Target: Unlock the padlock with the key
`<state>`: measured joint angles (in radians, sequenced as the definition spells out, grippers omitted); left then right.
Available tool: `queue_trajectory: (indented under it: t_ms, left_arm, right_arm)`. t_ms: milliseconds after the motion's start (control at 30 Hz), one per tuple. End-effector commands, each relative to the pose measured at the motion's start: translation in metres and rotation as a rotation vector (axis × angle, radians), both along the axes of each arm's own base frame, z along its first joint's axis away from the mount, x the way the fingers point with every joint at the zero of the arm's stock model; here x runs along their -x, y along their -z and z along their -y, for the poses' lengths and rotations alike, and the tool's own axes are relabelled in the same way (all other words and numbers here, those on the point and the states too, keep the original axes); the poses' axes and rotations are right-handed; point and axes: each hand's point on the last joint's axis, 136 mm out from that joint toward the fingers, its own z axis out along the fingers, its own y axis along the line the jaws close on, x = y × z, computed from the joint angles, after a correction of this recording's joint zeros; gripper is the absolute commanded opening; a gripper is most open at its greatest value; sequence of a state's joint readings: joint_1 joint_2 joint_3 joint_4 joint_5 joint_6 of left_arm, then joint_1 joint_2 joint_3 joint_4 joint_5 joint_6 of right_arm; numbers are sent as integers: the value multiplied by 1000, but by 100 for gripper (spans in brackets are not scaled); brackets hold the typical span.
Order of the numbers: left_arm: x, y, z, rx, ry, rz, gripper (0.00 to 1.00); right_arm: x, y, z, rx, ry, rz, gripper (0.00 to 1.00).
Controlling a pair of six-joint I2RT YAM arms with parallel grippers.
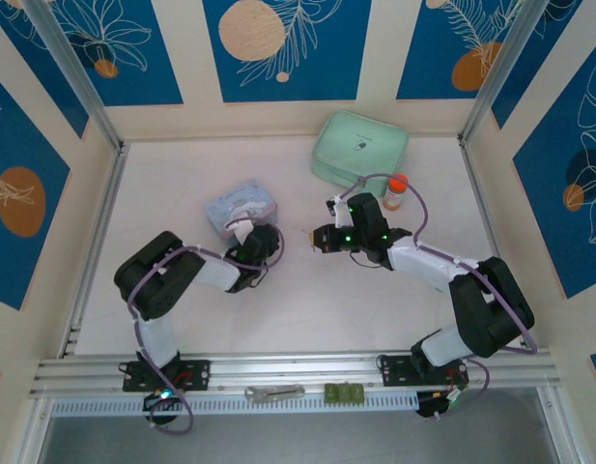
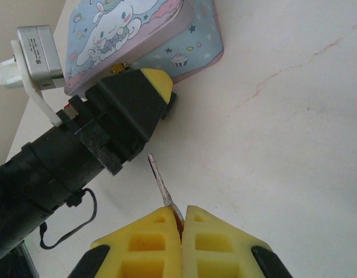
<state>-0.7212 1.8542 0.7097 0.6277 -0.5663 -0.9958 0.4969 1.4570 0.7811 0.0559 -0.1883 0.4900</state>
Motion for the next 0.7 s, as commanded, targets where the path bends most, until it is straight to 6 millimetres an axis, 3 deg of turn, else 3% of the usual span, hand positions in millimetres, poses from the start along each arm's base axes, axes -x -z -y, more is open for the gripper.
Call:
queue_trajectory:
  t_ms: [0, 300, 500, 667]
  left_arm:
    - [-7, 0, -11, -50, -83, 32, 37]
    - [-4, 3, -5, 36, 21, 11, 0]
    - [8, -15, 13, 212, 234, 21, 0]
    - [24, -21, 7, 352, 319, -17, 0]
  right_arm:
    - [2, -8, -2, -34, -10, 10, 0]
    - [4, 1, 3, -48, -1, -21, 0]
    - [5, 14, -4, -96, -43, -83, 0]
    - [3, 24, -12, -176, -81, -156, 0]
